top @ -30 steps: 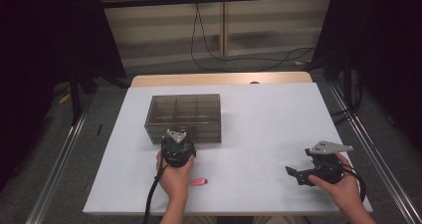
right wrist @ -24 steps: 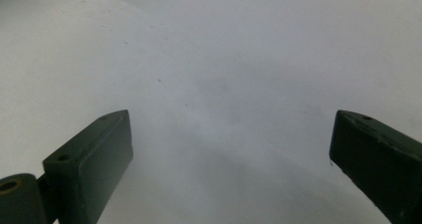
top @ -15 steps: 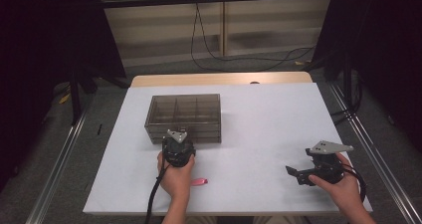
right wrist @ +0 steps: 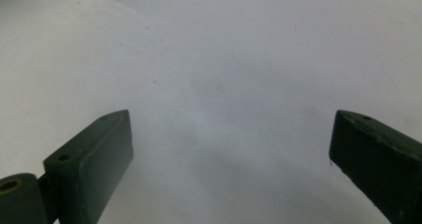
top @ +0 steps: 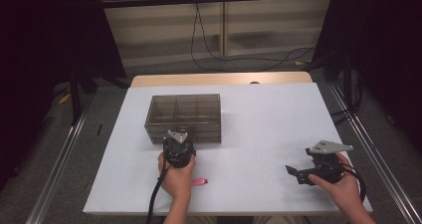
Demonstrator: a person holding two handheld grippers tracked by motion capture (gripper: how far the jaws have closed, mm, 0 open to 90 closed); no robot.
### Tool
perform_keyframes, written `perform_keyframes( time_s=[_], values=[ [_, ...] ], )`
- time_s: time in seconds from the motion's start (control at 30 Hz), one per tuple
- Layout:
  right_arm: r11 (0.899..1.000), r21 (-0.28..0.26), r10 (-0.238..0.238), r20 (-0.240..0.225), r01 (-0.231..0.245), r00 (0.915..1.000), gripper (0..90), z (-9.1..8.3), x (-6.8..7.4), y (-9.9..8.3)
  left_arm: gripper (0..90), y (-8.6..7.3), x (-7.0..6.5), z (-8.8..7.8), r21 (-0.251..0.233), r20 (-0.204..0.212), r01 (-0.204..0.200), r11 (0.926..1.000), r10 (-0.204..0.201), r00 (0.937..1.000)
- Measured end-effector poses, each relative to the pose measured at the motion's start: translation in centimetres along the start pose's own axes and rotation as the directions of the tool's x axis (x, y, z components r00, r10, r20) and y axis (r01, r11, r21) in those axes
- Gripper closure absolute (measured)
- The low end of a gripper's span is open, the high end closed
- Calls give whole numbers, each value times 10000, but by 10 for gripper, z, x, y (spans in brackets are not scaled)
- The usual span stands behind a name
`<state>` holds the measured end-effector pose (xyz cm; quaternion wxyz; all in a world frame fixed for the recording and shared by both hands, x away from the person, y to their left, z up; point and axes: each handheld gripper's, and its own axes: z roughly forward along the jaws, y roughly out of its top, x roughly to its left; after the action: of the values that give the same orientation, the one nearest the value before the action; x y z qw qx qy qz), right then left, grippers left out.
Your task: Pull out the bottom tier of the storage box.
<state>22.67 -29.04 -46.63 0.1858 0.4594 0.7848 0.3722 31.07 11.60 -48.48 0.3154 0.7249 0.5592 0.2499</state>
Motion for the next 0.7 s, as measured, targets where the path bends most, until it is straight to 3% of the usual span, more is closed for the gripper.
perform_keyframes(
  time_s=[0.43,0.7],
  values=[
    [10000,21,-3,42,3,10000,35,0,1,0,544,0,1,1,-97,-38,-151,9998,151,9999],
    [10000,-38,40,37,-40,10000,35,0,1,0,537,0,1,2,-77,63,53,10000,-52,10000]
  ],
)
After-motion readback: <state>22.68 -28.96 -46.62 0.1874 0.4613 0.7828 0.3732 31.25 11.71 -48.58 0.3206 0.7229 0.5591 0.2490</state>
